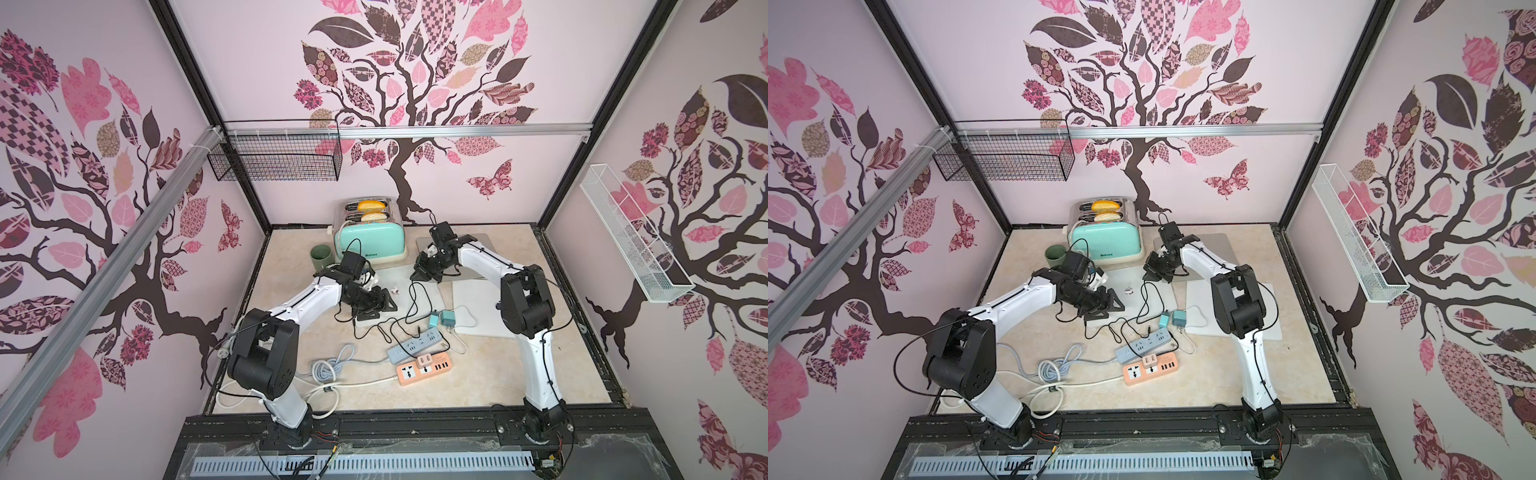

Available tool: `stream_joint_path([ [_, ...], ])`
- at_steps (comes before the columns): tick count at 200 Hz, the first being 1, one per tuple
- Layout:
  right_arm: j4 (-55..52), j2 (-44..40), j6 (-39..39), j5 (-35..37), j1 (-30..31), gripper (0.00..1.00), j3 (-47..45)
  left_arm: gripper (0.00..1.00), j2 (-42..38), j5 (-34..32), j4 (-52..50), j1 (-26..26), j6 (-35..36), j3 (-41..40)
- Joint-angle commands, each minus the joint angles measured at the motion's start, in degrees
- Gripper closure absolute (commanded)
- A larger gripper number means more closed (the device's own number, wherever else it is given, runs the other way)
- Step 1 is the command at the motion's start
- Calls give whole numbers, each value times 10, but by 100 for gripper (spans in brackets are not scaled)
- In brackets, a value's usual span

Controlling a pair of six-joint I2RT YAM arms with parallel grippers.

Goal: Unplug the laptop charger
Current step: Remove the charging cable from the laptop.

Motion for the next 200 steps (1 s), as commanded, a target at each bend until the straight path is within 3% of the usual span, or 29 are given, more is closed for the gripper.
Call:
stream_joint_path([
  [1, 16, 2, 5, -52, 18, 100, 22, 28, -21, -7, 2, 3, -2, -12],
  [47, 4, 14, -7, -57, 24, 100, 27, 28, -20, -1, 9, 4, -2, -20],
  [86, -41, -48, -73, -42, 17, 100, -50, 36, -22, 74, 110, 25, -66, -32],
  [114, -7, -128, -79, -46, -6, 100, -163, 41, 16, 83, 113, 25, -69, 25],
  [146, 42, -171, -62, -69, -36, 100, -227, 48, 84, 92, 110, 17, -67, 102],
  [171, 77, -173, -48, -84, -47, 100, -230, 51, 137, 82, 101, -7, -65, 162],
  [200, 55, -164, -67, -85, -48, 100, -194, 62, 211, 68, 112, -42, -85, 236],
])
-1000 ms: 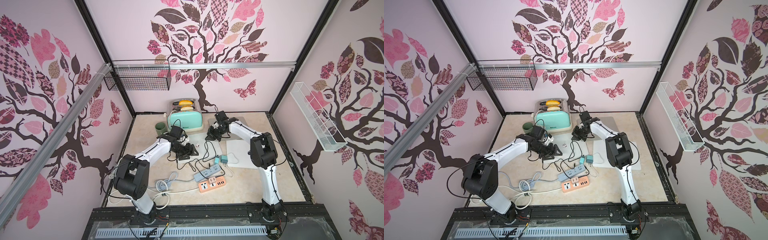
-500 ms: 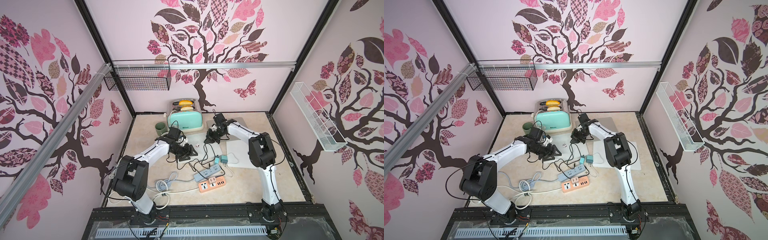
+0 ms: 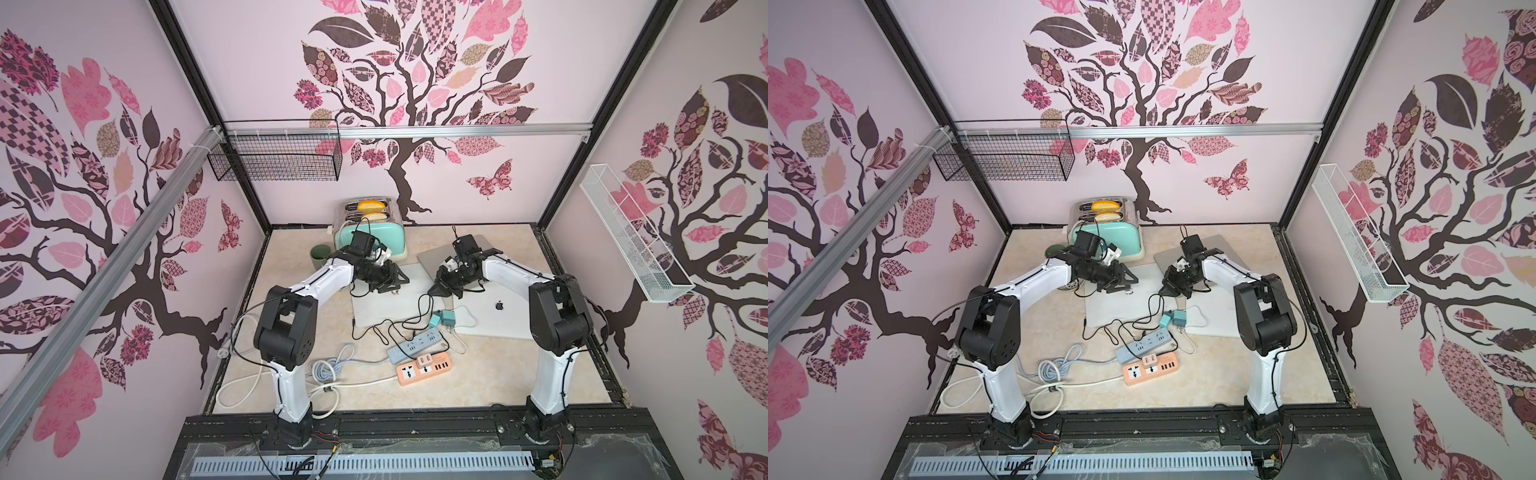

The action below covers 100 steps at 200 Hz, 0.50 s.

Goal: Unplug the laptop charger
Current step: Remove the charging cable from the laptop.

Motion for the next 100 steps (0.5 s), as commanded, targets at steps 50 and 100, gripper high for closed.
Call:
stream_joint_path([
  [50, 19, -18, -20, -31, 0, 100, 23, 71, 159, -24, 16, -55, -34, 158],
  [100, 21, -34, -21, -29, 0, 100, -2, 81, 212, -15, 16, -58, -38, 214],
])
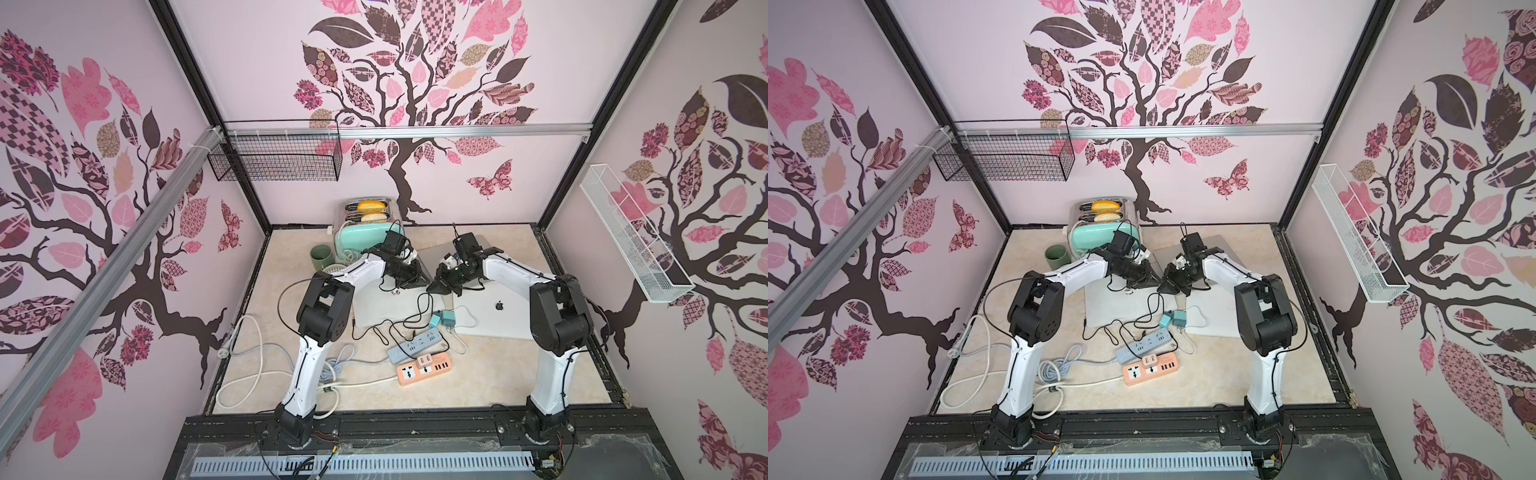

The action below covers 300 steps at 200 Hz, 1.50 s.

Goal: Unplug the laptop charger
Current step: Remove the charging cable from the laptop.

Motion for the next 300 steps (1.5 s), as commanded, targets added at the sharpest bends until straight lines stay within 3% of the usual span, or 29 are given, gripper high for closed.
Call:
stream_joint_path([
  [1, 12, -31, -11, -22, 3, 100, -2, 81, 17, 2, 6, -3, -4, 29],
  [158, 43, -50, -7, -45, 3, 100, -42, 89, 96, 5, 98, -34, -80, 74],
  [228, 22, -56, -51, -70, 25, 100, -66, 90, 118, 31, 137, -39, -103, 80],
  [300, 2, -54, -51, -45, 28, 100, -61, 90, 138, 36, 165, -43, -110, 115],
])
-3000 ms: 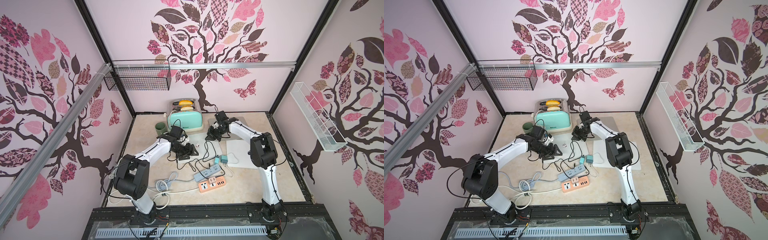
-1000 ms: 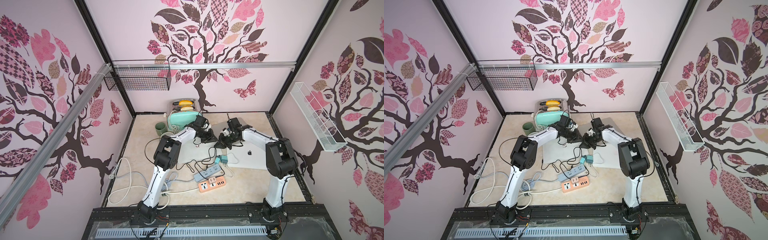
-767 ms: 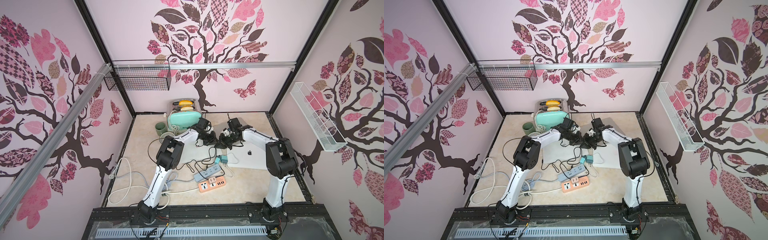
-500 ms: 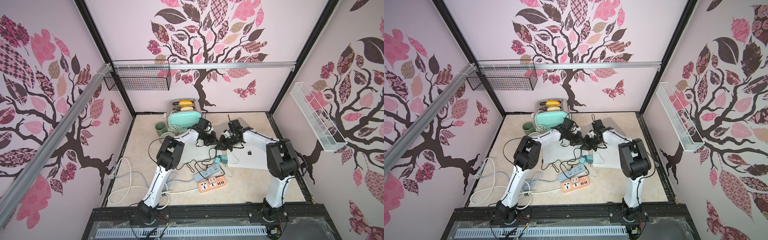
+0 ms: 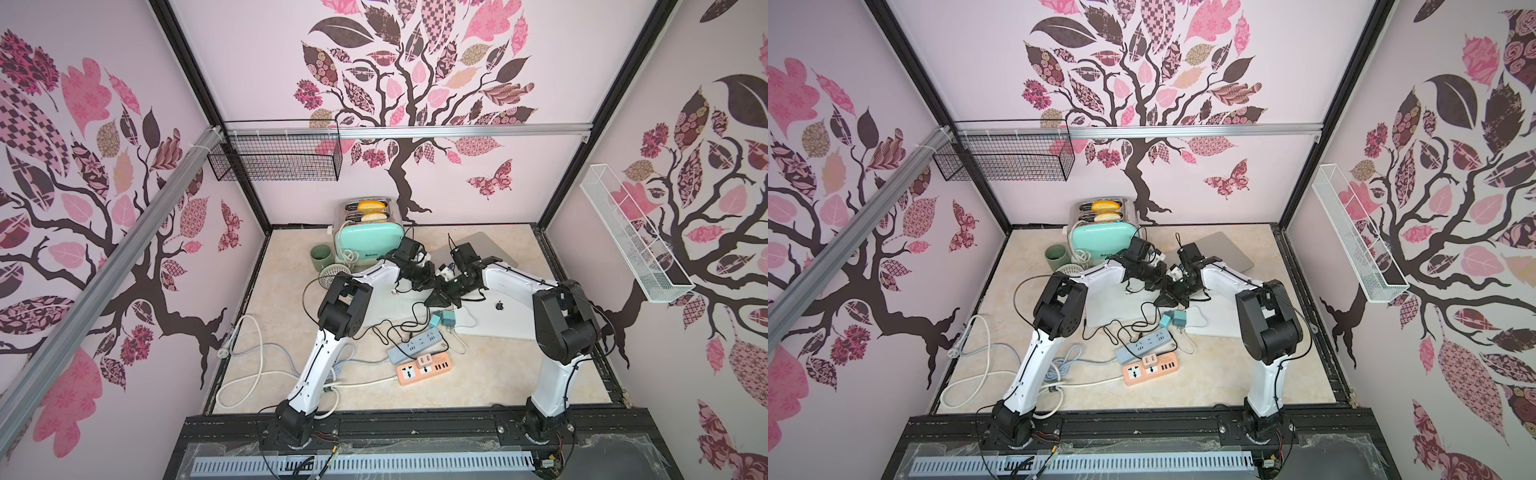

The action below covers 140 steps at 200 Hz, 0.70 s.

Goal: Unplug the laptop charger
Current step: Remove the charging cable from the laptop.

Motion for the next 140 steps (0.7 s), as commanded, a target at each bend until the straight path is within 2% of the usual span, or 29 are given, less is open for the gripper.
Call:
stream_joint_path([
  [1, 7, -13, -6, -8, 1, 100, 9, 89, 19, -3, 54, -10, -3, 25],
  [53, -40, -45, -16, 16, -19, 100, 4, 86, 44, -4, 89, -10, -12, 51],
  [85, -61, -65, -21, 29, -26, 87, -20, 79, 41, -3, 76, -7, 5, 67],
  [102, -70, -73, -24, 38, -27, 74, -24, 73, 25, 2, 49, -4, 35, 69],
  [115, -78, -76, -28, 46, -29, 67, -20, 69, 4, 3, 26, -3, 64, 60],
  [140, -94, -75, -32, 59, -34, 62, -3, 66, -45, 7, 26, 3, 81, 14],
])
